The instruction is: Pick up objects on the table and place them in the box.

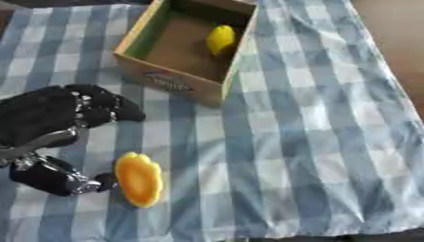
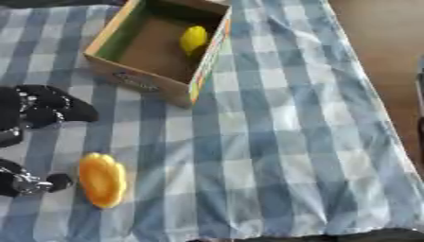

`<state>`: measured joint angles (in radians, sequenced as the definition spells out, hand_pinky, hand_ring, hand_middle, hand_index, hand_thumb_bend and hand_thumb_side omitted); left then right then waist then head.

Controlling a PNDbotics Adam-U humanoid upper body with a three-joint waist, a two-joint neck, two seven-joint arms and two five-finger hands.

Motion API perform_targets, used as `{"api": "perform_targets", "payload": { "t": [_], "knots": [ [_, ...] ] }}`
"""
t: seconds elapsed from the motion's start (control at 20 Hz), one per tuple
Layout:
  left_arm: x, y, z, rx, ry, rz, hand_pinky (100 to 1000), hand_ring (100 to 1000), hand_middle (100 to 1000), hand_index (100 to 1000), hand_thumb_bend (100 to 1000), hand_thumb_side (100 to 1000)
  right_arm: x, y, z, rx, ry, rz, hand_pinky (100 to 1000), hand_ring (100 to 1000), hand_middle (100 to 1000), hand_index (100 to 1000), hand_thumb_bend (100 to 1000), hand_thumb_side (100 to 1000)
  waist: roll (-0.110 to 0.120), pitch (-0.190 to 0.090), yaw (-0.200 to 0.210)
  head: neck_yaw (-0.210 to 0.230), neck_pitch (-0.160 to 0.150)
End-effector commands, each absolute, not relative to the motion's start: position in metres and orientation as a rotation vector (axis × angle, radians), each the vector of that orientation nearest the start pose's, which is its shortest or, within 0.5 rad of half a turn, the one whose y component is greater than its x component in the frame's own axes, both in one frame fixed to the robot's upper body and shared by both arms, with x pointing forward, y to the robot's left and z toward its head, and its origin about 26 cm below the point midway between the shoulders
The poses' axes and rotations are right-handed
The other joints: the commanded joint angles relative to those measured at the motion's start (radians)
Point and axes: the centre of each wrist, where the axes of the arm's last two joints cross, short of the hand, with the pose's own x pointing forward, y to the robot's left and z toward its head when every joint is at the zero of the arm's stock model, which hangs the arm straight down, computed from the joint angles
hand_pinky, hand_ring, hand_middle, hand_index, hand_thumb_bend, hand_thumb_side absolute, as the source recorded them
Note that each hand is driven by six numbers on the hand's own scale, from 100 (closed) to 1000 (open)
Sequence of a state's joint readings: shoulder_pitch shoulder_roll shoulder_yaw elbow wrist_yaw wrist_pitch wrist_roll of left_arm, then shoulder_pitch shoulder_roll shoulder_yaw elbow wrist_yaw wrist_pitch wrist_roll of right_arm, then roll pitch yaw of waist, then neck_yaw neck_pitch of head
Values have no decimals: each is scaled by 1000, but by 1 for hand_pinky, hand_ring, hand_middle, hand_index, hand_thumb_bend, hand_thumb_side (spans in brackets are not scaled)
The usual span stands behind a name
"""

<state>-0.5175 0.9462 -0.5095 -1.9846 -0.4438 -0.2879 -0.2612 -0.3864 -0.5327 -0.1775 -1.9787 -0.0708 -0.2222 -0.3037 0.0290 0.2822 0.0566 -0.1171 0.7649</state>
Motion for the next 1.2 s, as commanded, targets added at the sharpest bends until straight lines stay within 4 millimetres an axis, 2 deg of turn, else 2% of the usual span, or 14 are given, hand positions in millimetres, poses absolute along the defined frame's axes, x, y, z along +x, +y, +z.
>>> {"api": "perform_targets", "payload": {
  "t": [0.05,0.25,0.65,0.8,0.85,0.9,0.95,1.2],
  "knots": [
    [294,253,239,-601,2304,2422,846,822,810,938,469,297,294,-324,273,656,3486,-113,740,851,714,733,100,648,-2,-20,3,-6,5],
    [294,255,241,-550,2285,2454,851,828,813,937,478,273,294,-324,272,659,3490,-110,739,851,714,733,100,648,-3,-20,3,-7,5],
    [295,239,237,-482,2259,2596,842,825,816,936,453,267,294,-324,270,658,3500,-107,738,853,713,731,100,648,-4,-15,-3,-4,5],
    [295,233,235,-469,2254,2634,838,819,813,933,405,257,294,-323,269,655,3505,-106,738,853,713,731,100,649,-5,-13,-3,-3,5],
    [295,230,234,-455,2260,2638,836,818,813,931,376,217,294,-323,269,654,3505,-106,738,853,713,731,100,649,-5,-13,-4,-3,5],
    [295,229,233,-445,2266,2642,834,816,813,928,364,120,294,-323,269,654,3506,-105,738,853,713,731,100,649,-6,-13,-4,-2,5],
    [295,227,233,-439,2274,2647,834,816,814,927,362,100,294,-323,269,653,3506,-105,738,853,713,731,100,649,-7,-12,-5,-2,5],
    [294,222,226,-421,2328,2681,825,811,810,922,357,164,294,-323,269,648,3508,-98,737,853,712,730,100,649,-8,-11,-7,-2,5]
  ]
}}
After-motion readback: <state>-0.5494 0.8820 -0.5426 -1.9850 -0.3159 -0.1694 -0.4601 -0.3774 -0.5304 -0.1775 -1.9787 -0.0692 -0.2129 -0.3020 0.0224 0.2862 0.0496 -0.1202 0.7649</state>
